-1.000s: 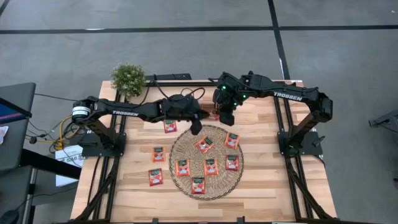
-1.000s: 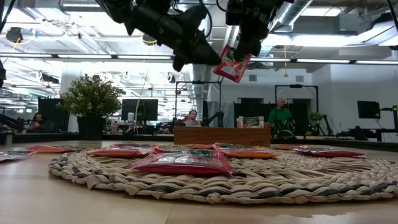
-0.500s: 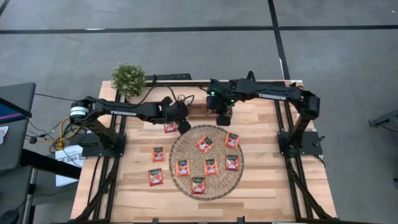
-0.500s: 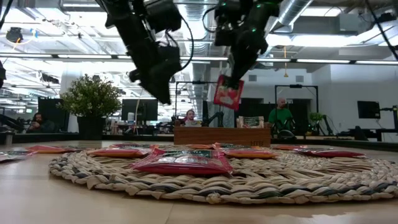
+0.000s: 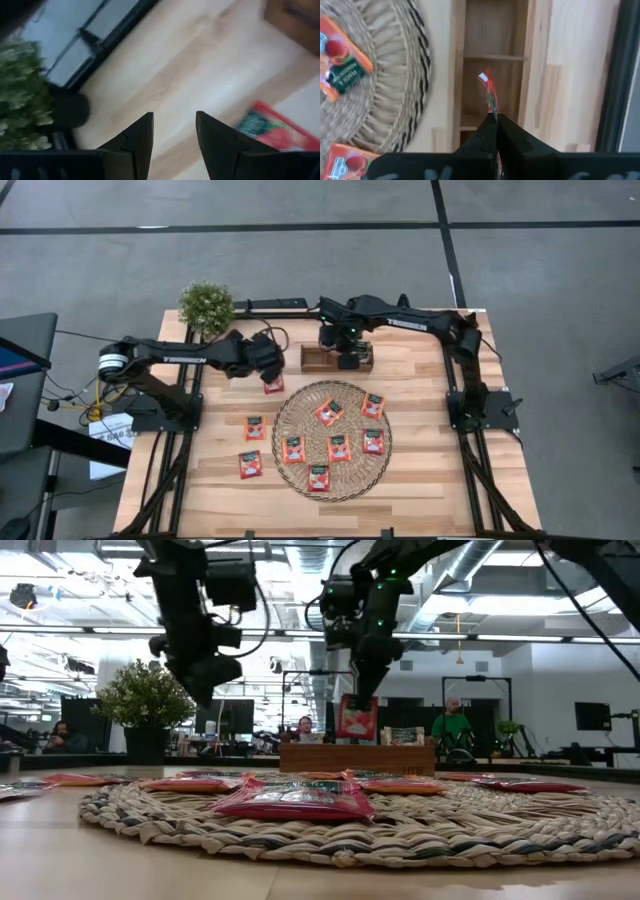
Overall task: Pick & Place Tea
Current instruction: Put the red tea bag into the middle section of the wooden organizer
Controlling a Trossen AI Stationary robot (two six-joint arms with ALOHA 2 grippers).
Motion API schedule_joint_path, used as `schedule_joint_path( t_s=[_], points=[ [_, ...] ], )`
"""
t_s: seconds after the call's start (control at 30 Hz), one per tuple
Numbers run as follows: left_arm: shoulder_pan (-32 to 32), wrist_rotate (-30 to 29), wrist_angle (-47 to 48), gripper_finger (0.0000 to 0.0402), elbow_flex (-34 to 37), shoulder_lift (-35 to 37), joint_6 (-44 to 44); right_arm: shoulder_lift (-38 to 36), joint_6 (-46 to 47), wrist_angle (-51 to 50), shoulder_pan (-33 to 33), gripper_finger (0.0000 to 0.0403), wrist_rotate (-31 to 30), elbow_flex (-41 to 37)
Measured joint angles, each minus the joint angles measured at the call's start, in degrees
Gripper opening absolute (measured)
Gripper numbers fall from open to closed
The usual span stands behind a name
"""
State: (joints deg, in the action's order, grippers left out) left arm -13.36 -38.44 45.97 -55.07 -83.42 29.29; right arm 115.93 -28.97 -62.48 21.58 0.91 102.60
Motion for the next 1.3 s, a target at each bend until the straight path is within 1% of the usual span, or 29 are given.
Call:
schedule_joint_path(
  t_s=[0.17, 0.3, 0.37, 0.47, 0.63, 1.3],
  points=[
    [-2.8, 1.2, -2.2, 0.0140, 5.6, 7.9, 0.1, 2.6, 0.9, -0.6, 0.8, 0.0000, 0.0, 2.8],
    [-3.7, 2.3, -4.7, 0.0140, 9.2, 14.5, 0.0, 3.8, 2.0, -0.3, 1.4, 0.0000, 0.2, 3.4],
    [-3.9, 2.5, -4.8, 0.0140, 10.2, 17.1, 0.0, 4.5, 2.5, -2.1, 1.5, 0.0000, 0.0, 3.2],
    [-3.9, 3.0, -6.3, 0.0140, 11.3, 20.1, -0.2, 5.6, 3.0, -1.8, 1.5, 0.0000, 0.0, 3.1],
    [-3.9, 3.9, -7.8, 0.0140, 11.7, 22.2, -1.8, 5.3, 3.5, 0.6, 1.4, 0.0000, -1.3, 3.2],
    [-3.9, 7.1, -11.5, 0.0140, 11.7, 22.1, -5.1, 5.3, 3.5, 0.8, 1.3, 0.0000, -0.9, 2.9]
  ],
)
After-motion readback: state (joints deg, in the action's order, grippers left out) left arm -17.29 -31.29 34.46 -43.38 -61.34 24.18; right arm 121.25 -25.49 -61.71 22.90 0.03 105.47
